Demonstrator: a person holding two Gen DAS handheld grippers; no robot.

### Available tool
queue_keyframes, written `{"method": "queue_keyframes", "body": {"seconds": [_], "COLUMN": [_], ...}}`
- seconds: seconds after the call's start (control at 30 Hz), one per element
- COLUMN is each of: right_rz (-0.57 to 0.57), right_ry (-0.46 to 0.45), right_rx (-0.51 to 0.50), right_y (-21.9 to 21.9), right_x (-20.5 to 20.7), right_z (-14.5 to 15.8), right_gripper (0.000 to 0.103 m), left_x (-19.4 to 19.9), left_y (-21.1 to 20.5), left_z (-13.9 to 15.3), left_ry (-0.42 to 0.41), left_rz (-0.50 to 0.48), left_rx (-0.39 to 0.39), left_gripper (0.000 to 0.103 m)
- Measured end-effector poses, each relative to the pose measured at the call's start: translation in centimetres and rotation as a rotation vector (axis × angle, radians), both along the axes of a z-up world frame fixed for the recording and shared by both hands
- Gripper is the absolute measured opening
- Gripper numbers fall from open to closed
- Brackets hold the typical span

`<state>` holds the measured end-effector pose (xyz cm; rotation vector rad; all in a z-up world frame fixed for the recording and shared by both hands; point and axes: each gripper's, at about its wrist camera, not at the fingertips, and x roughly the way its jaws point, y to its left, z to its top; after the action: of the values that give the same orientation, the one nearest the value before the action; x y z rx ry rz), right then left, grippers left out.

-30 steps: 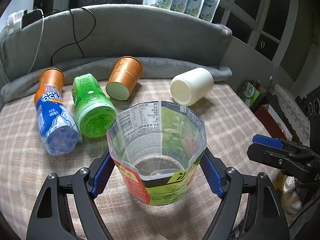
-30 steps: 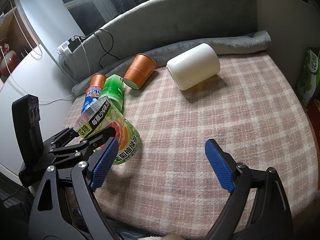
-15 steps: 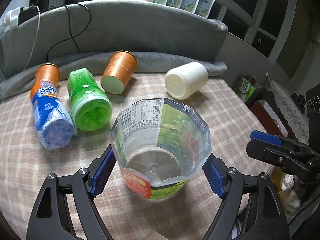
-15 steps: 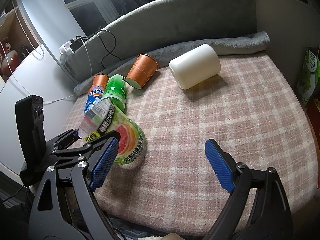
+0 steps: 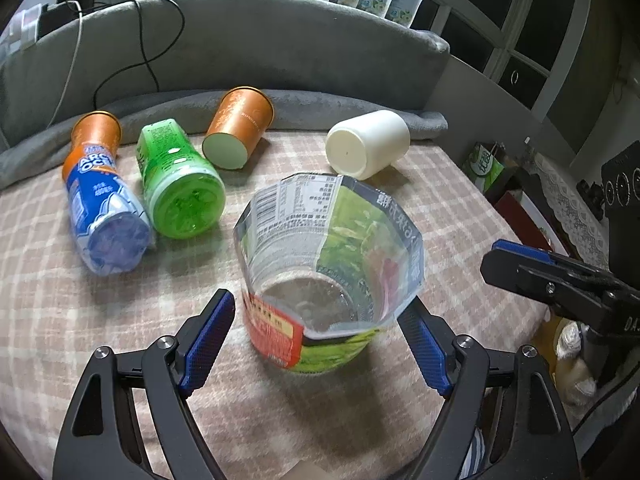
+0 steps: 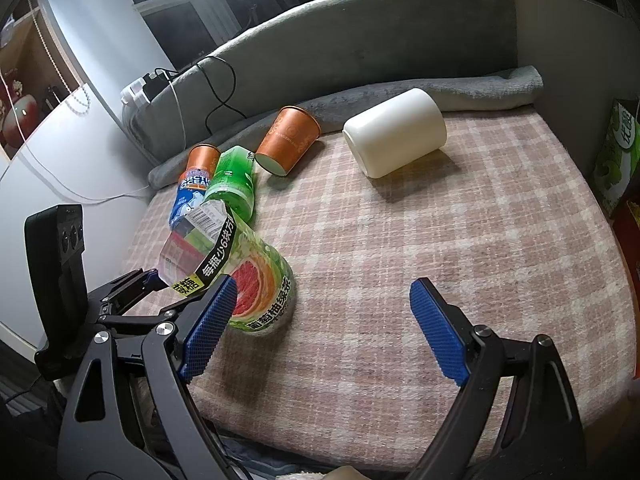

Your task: Flip cup upright

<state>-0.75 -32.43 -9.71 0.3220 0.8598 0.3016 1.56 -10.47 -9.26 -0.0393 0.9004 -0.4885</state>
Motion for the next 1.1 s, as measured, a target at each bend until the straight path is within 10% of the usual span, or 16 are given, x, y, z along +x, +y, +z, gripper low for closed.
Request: {"method": "queue_keyframes", "body": {"seconds": [0.43, 1.1], "right_rz": [-0.009, -0.132], "right_ry": [-0.032, -0.203], "right_rx": [-0.024, -0.206], "right_y": [0.5, 2.2], "right_x": [-0.3, -1.3], "right_z": [0.7, 3.6], "right_gripper": [0.091, 0.093], "left_x": [-2.6, -5.1], "left_y": [2.2, 8.1], "left_z": [1.4, 6.4], "left_ry": [-0.015, -0.282], "left_rz": [0.003, 0.277], "left_rx": [-0.017, 0.000], "left_gripper": [0.083, 0.083]}}
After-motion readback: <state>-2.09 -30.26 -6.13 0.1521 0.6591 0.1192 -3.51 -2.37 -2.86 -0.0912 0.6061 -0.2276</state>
